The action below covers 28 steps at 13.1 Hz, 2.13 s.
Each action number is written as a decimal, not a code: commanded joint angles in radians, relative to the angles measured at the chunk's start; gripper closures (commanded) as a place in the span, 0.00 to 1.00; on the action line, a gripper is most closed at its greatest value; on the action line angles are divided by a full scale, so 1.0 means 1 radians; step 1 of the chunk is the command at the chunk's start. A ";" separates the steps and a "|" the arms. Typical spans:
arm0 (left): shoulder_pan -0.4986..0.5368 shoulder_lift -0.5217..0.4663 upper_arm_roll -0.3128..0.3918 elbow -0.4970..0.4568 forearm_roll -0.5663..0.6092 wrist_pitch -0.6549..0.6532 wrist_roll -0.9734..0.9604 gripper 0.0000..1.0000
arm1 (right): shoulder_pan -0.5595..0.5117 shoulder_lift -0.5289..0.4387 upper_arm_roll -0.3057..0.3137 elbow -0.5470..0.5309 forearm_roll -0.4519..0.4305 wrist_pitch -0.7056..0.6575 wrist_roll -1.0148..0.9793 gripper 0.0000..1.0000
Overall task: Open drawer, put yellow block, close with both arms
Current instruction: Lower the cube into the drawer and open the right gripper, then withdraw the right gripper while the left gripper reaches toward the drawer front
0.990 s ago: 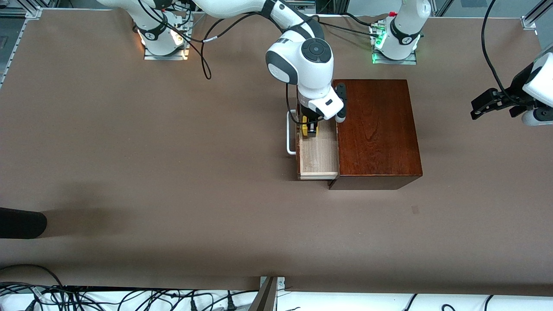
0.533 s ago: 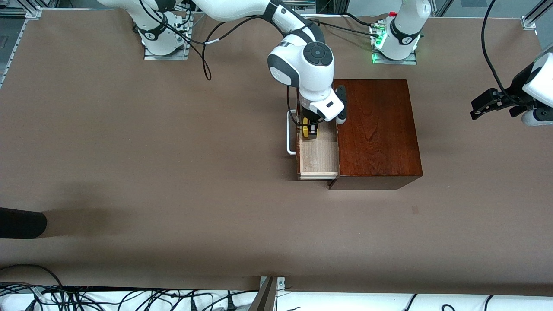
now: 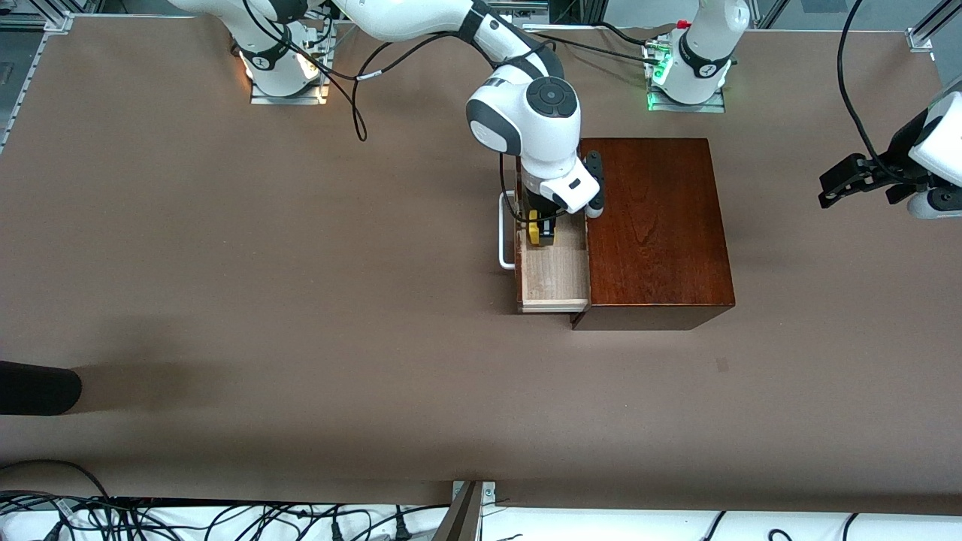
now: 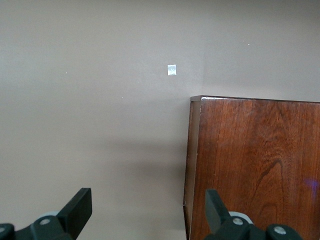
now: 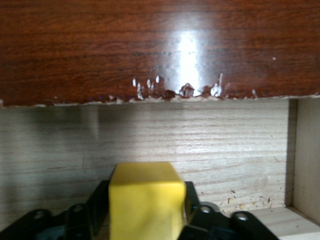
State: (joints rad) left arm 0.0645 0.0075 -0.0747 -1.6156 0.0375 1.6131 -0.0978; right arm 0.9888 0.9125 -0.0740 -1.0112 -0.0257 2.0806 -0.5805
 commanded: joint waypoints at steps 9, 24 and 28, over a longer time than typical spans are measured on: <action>-0.006 0.014 0.004 0.029 -0.008 -0.015 0.015 0.00 | 0.028 -0.046 -0.010 0.121 -0.016 -0.218 0.088 0.00; -0.018 0.043 0.001 0.032 -0.031 -0.009 -0.011 0.00 | -0.221 -0.188 -0.061 0.082 0.038 -0.361 0.091 0.00; -0.031 0.080 -0.007 0.075 -0.036 -0.009 -0.008 0.00 | -0.382 -0.344 -0.059 -0.081 0.073 -0.355 0.138 0.00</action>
State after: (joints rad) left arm 0.0386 0.0465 -0.0823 -1.6018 0.0305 1.6166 -0.1056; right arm 0.6638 0.6931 -0.1514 -0.9450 0.0123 1.7187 -0.4847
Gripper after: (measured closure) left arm 0.000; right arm 0.000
